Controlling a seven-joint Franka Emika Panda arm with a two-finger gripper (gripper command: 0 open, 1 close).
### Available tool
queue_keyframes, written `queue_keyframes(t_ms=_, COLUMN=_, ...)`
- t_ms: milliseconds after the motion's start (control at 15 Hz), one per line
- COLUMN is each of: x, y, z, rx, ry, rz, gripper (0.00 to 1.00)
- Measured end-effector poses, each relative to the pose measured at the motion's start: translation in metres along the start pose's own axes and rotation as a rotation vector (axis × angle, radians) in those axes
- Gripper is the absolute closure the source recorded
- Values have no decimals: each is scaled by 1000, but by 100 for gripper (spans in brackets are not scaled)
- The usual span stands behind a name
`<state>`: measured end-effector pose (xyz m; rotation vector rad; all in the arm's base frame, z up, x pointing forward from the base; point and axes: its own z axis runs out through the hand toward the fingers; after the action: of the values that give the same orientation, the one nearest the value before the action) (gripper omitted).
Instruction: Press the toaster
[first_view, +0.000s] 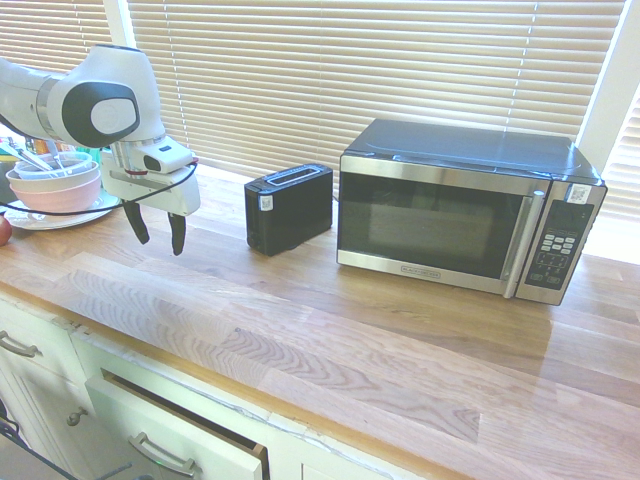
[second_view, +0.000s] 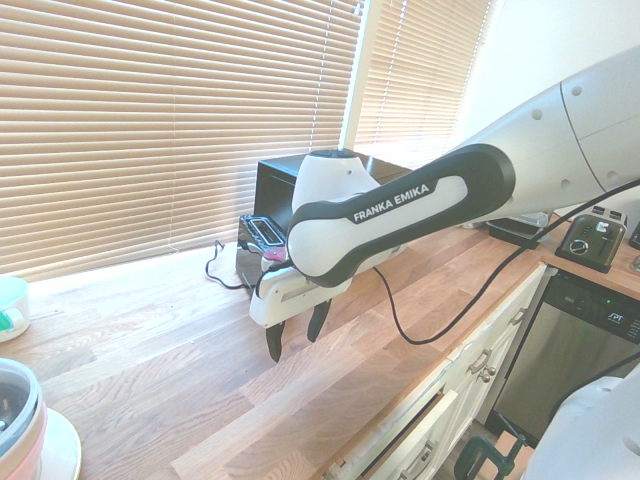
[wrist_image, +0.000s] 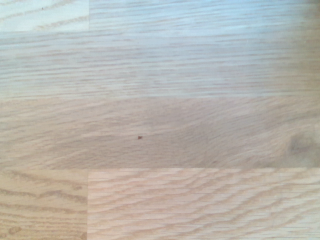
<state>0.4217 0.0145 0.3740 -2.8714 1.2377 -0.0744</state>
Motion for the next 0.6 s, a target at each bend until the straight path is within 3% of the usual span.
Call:
queue_keyframes(t_ms=333, x=9, y=4, z=-2, rx=7, ry=40, rz=9, gripper=0)
queue_keyframes(t_ms=600, x=36, y=8, z=-20, rx=90, ry=195, rz=25, gripper=0)
